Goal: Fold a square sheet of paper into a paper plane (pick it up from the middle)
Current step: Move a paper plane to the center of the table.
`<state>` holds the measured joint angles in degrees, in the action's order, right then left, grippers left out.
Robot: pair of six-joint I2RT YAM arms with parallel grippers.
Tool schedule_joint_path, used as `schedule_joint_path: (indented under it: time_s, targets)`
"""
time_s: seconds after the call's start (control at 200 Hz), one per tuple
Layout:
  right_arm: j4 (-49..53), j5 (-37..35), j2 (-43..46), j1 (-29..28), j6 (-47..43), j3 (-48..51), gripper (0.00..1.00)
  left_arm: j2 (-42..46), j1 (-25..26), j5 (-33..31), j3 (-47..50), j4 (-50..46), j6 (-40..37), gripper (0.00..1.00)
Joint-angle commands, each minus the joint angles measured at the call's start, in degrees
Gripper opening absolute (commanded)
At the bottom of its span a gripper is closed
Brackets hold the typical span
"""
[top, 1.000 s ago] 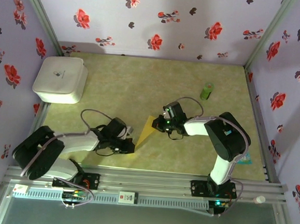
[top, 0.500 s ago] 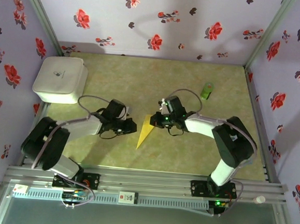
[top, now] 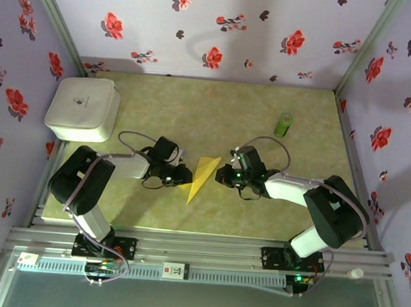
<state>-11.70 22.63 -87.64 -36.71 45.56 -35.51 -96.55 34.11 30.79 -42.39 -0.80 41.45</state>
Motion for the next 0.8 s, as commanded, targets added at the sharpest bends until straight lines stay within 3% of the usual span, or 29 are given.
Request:
schedule_joint_path:
  time_s: [0.0,0.52,0.795]
  targets:
    - [-2.1,-1.1,-0.7,-0.5,1.0,-0.4,0.08,-0.9,-0.2,2.7,-0.8,2.1,-1.2,0.22]
    - [-6.6,0.0,-7.3,-2.0,3.4,-0.3,0.09,-4.0,1.6,5.7,-3.4,1.4,-2.6,0.28]
    - [-8.6,1.0,-9.5,-2.7,4.3,-0.2,0.08,-4.0,2.1,7.8,-3.2,4.0,-1.8,0.24]
